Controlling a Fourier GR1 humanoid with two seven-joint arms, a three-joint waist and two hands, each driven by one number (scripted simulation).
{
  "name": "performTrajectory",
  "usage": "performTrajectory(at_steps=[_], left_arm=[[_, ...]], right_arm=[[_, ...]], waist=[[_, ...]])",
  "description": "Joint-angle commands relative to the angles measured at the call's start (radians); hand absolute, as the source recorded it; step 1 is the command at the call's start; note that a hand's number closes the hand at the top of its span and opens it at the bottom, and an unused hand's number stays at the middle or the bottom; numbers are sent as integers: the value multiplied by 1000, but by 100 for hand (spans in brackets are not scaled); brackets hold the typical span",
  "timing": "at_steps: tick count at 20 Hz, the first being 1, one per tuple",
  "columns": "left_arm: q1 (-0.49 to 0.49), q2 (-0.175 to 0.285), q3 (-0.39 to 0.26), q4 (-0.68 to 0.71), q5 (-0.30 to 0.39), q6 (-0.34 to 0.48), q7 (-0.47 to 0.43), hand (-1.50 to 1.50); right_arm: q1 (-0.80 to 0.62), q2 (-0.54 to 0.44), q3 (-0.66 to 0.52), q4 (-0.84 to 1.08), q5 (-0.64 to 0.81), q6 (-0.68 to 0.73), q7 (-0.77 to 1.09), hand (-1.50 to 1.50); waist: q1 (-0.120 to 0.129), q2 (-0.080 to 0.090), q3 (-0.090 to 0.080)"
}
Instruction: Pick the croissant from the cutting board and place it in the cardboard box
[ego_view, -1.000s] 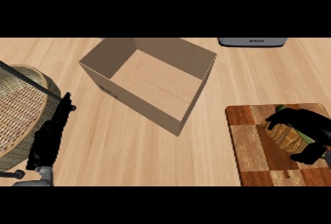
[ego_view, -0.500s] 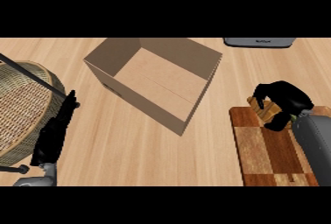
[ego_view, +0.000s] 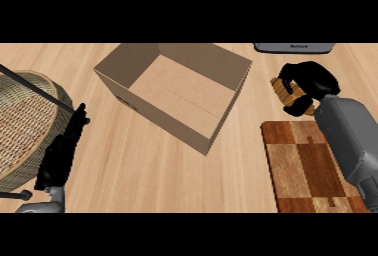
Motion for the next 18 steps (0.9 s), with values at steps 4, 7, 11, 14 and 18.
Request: performTrajectory(at_steps=[4, 7, 11, 14, 18], left_arm=[[33, 9, 6, -70, -1, -12, 39, 0], [35, -2, 28, 11, 12, -3, -40, 0], [10, -26, 0, 44, -34, 27, -35, 0], [37, -5, 34, 64, -13, 10, -86, 0], [-8, 12, 51, 46, 26, -40, -25, 0]], right_arm=[[-62, -14, -88, -53, -132, 67, -129, 150], [-132, 31, -165, -106, -269, 165, -187, 150], [-161, 114, -177, -183, -354, 250, -176, 150], [-188, 129, -188, -253, -408, 330, -133, 150], [-172, 171, -171, -342, -443, 350, -89, 150]], waist=[[-19, -9, 0], [-31, -11, -1], [-37, -11, -1], [-34, -12, -2], [-30, -10, -1]])
